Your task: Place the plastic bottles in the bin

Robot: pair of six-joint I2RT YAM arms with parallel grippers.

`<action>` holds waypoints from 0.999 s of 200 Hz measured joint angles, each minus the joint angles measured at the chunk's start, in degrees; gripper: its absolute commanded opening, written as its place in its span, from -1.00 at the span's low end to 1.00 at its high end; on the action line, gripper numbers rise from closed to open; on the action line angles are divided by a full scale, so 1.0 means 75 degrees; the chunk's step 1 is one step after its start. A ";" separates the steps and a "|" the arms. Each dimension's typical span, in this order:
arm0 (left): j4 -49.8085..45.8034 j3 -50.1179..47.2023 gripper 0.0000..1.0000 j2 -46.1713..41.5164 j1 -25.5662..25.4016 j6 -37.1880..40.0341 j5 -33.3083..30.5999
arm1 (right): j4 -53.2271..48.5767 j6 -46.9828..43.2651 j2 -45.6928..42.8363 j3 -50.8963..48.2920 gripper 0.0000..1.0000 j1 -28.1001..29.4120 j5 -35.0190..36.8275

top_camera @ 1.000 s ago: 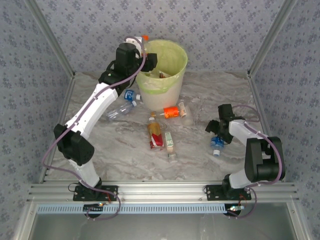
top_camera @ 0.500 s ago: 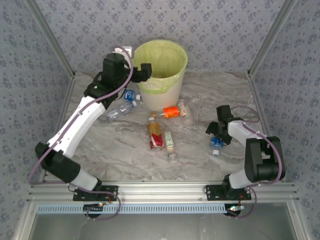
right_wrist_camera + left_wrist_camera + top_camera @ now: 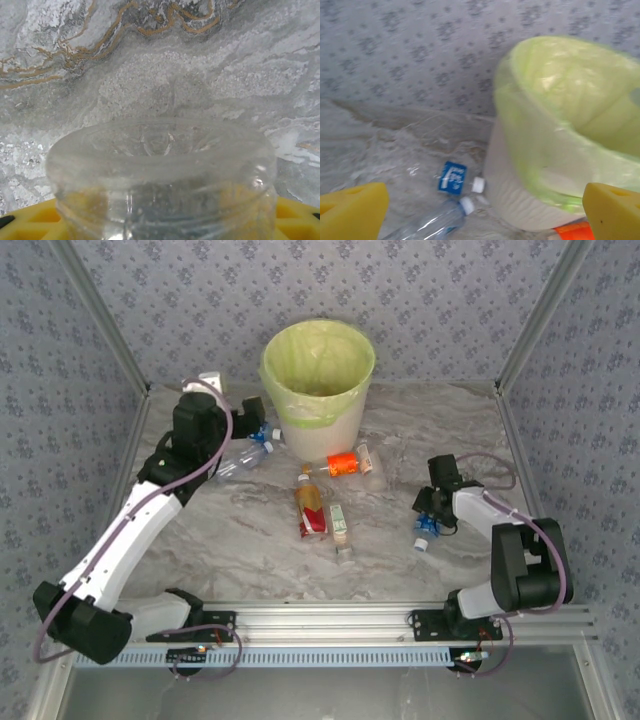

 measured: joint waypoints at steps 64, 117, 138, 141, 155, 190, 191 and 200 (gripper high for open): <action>-0.0187 -0.1294 0.99 -0.1110 0.0903 -0.0831 -0.0519 | 0.0428 -0.0064 -0.1664 -0.0656 -0.11 0.0195 0.0347; -0.0221 -0.1647 0.99 -0.1137 0.0994 -0.1020 -0.0446 | 0.0731 -0.0472 -0.3587 -0.0860 -0.21 0.0271 0.0271; -0.0096 -0.1702 0.99 -0.1125 0.0994 -0.1020 -0.0297 | 0.0787 -0.0618 -0.3896 -0.0694 -0.22 0.0361 -0.0102; -0.0079 -0.1714 0.99 -0.1122 0.0997 -0.1020 -0.0277 | 0.0790 -0.0641 -0.3920 -0.0632 -0.22 0.0391 -0.0178; -0.0006 -0.1749 0.99 -0.1090 0.1008 -0.1020 -0.0198 | 0.0857 -0.0743 -0.3911 -0.0259 -0.22 0.0554 -0.0487; 0.0111 -0.1816 0.99 -0.1005 0.1008 -0.1023 -0.0020 | 0.1274 -0.1142 -0.3357 0.1443 -0.22 0.1046 -0.1378; 0.0111 -0.1816 0.99 -0.1005 0.1008 -0.1023 -0.0020 | 0.1285 -0.1148 -0.3331 0.1489 -0.21 0.1055 -0.1405; 0.0111 -0.1818 0.99 -0.1011 0.1008 -0.1023 -0.0009 | 0.1311 -0.1227 -0.3031 0.2069 -0.22 0.1157 -0.1632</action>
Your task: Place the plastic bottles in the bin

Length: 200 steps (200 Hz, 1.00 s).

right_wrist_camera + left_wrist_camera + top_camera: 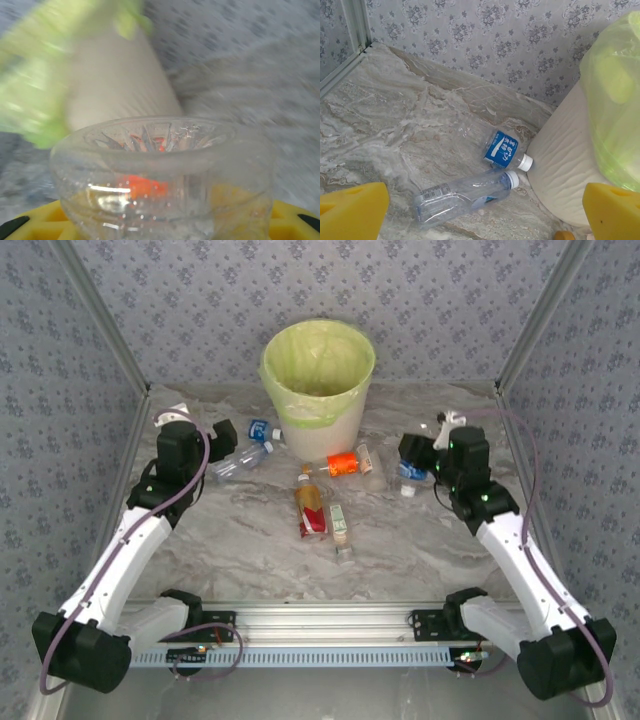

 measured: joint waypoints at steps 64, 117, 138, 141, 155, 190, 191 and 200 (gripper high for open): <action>-0.0224 -0.0224 0.99 -0.0286 0.0023 -0.0012 -0.0157 | -0.0087 -0.0230 0.2975 0.4683 -0.16 0.0420 -0.0988; -0.0606 -0.0227 0.99 -0.0469 0.0058 0.0076 -0.0286 | -0.0364 0.0259 0.5257 0.7248 -0.13 0.0516 -0.1769; -0.0691 -0.0233 0.99 -0.0460 0.0058 0.0096 -0.0280 | -0.0347 0.0446 0.6024 0.8119 -0.12 0.0551 -0.1845; -0.0691 -0.0233 0.99 -0.0460 0.0058 0.0096 -0.0274 | -0.0347 0.0452 0.6140 0.8244 -0.12 0.0557 -0.1848; -0.0691 -0.0233 0.99 -0.0460 0.0058 0.0096 -0.0233 | -0.0347 0.0495 0.6636 0.8836 -0.12 0.0583 -0.1842; -0.0866 -0.0233 0.99 -0.0452 0.0067 0.0090 -0.0213 | -0.0638 0.0259 0.7787 1.0054 -0.08 0.0676 -0.1716; -0.0871 -0.0233 0.99 -0.0452 0.0067 0.0090 -0.0216 | -0.0670 0.0242 0.7839 1.0098 -0.08 0.0682 -0.1699; -0.0965 -0.0233 0.99 -0.0452 0.0073 0.0087 -0.0262 | -0.0880 0.0108 0.8122 1.0386 -0.06 0.0714 -0.1635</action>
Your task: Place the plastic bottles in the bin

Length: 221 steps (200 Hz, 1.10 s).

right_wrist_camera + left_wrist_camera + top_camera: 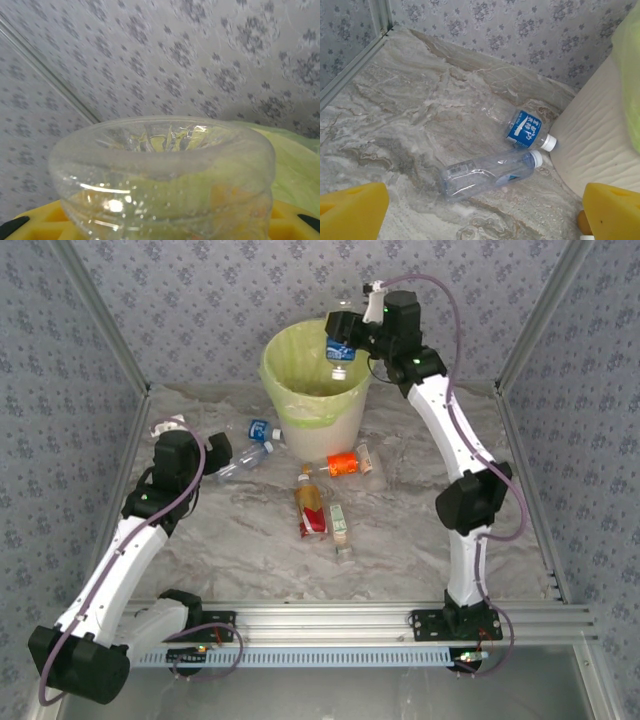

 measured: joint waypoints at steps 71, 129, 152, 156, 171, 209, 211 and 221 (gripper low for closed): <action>-0.0411 -0.0050 0.99 -0.0017 0.0079 -0.0079 -0.0312 | -0.1204 -0.0606 0.0860 0.0533 0.29 0.0093 0.0291; -0.0460 -0.0096 0.99 0.0058 0.0079 -0.0111 -0.0306 | -0.1620 -0.0935 0.0839 0.0729 0.82 0.0093 0.0673; -0.0463 -0.0096 0.99 0.0149 0.0079 -0.0143 -0.0303 | -0.1716 -0.0953 0.0790 0.0708 0.90 0.0096 0.0793; -0.0463 -0.0096 0.99 0.0157 0.0079 -0.0152 -0.0300 | -0.1716 -0.0933 0.0758 0.0694 0.91 0.0099 0.0813; -0.0460 -0.0096 0.99 0.0160 0.0082 -0.0166 -0.0280 | -0.1719 -0.0933 0.0557 0.0513 0.92 0.0137 0.0883; -0.0458 -0.0096 0.99 0.0245 0.0114 -0.0166 -0.0251 | -0.1679 -0.0927 -0.0157 -0.0117 0.94 0.0184 0.1099; -0.0458 -0.0096 0.99 0.0248 0.0117 -0.0166 -0.0251 | -0.1667 -0.0930 -0.0201 -0.0152 0.94 0.0184 0.1102; -0.0455 -0.0096 0.99 0.0283 0.0125 -0.0166 -0.0248 | -0.1644 -0.0930 -0.0379 -0.0291 0.95 0.0184 0.1145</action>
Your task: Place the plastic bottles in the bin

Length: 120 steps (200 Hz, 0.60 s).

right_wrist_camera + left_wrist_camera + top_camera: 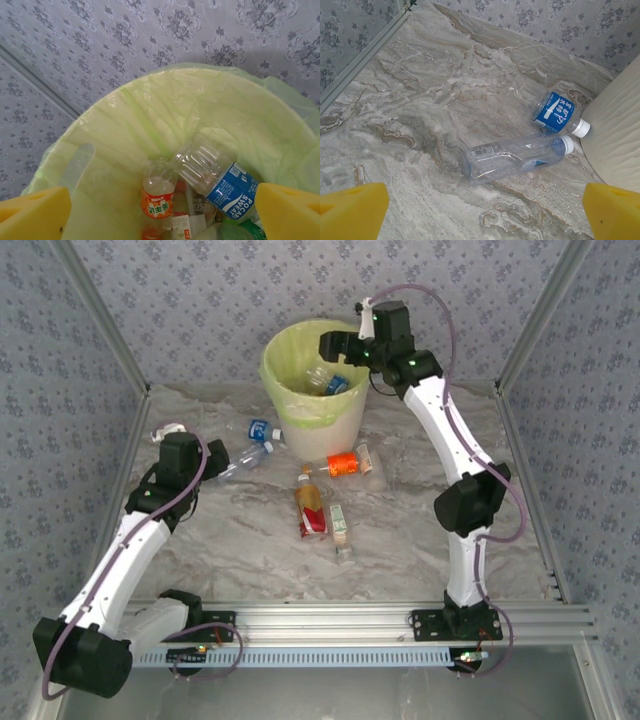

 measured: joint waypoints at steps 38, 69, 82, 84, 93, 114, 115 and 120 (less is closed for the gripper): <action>0.0015 0.0000 0.99 0.0178 0.0003 0.0000 0.0032 | 0.0291 0.0000 -0.0866 -0.0947 1.00 0.0000 0.0128; 0.0064 0.0003 0.99 0.0420 0.0073 0.0003 0.0087 | 0.0650 0.0000 -0.1862 -0.2215 1.00 0.0000 0.0385; 0.0090 0.0006 0.99 0.0539 0.0131 0.0003 0.0117 | 0.0828 -0.0009 -0.2337 -0.2821 1.00 0.0000 0.0562; 0.0096 0.0009 0.99 0.0562 0.0143 0.0003 0.0122 | 0.0871 -0.0009 -0.2425 -0.2932 1.00 0.0000 0.0580; 0.0105 0.0020 0.99 0.0673 0.0189 0.0009 0.0178 | 0.1003 -0.0026 -0.2792 -0.3383 1.00 -0.0003 0.0720; 0.0087 0.0149 0.99 0.0968 0.0300 0.0073 0.0271 | 0.1297 -0.0029 -0.3625 -0.4366 1.00 -0.0026 0.1058; 0.0087 0.0163 0.99 0.0994 0.0306 0.0087 0.0280 | 0.1314 -0.0029 -0.3684 -0.4436 1.00 -0.0029 0.1105; 0.0082 0.0224 0.99 0.1064 0.0338 0.0111 0.0286 | 0.1341 -0.0029 -0.3844 -0.4625 1.00 -0.0032 0.1160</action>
